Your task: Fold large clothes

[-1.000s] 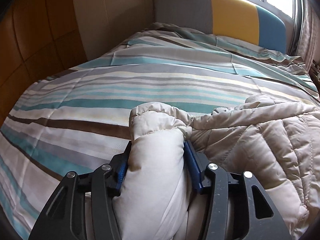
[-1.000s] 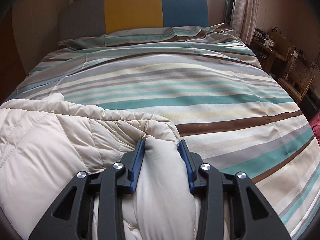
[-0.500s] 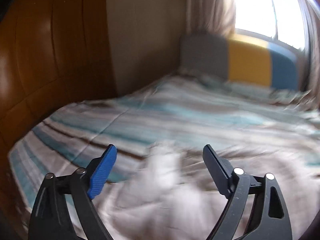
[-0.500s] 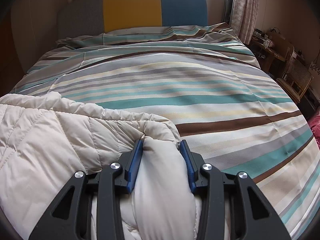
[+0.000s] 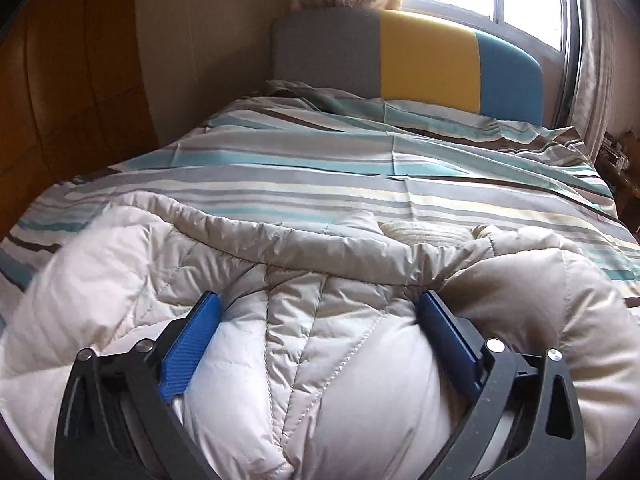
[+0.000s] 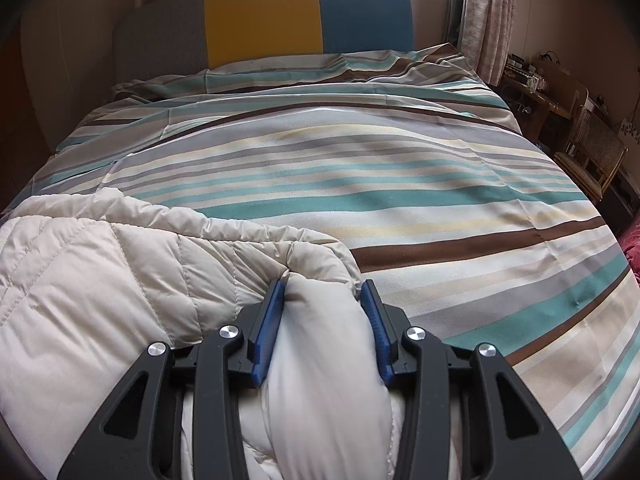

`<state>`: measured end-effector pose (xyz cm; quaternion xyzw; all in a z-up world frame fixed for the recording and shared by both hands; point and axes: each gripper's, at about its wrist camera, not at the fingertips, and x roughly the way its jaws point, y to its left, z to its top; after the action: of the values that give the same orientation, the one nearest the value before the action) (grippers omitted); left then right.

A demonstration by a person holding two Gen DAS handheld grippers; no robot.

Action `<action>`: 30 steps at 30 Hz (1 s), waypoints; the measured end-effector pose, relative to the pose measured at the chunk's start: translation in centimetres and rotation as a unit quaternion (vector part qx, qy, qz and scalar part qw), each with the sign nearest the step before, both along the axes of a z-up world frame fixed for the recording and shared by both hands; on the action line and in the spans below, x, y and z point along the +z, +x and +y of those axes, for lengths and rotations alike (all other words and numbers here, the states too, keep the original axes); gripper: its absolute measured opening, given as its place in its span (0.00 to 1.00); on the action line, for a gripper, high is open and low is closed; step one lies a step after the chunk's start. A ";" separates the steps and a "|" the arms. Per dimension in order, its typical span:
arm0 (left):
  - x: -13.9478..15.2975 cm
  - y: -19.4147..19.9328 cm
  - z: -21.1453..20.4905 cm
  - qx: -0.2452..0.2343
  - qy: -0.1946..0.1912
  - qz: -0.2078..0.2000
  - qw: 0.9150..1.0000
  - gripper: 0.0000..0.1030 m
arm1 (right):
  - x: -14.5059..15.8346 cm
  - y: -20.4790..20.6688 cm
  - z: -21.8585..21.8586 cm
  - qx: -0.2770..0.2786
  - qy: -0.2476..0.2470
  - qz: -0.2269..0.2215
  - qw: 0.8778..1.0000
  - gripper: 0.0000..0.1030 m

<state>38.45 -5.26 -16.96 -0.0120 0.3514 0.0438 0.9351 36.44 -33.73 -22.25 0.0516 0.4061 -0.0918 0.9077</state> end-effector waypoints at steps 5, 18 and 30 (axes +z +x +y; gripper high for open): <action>-1.0 0.4 -0.6 -0.005 0.009 0.007 1.000 0.97 | 0.5 -0.2 0.1 -0.003 -0.003 -0.002 1.000 0.44; -0.9 0.1 -0.6 -0.001 0.000 0.004 1.000 0.97 | 8.9 -3.4 8.4 0.128 0.061 -0.115 0.983 0.50; -0.8 -0.2 -0.1 0.005 -0.015 0.001 1.000 0.97 | 1.2 0.3 10.7 0.126 0.039 -0.059 0.989 0.48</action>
<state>38.27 -5.37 -17.78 -0.0274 0.3533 0.0432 0.9341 36.73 -23.04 -21.05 0.0408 0.3588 0.0429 0.9315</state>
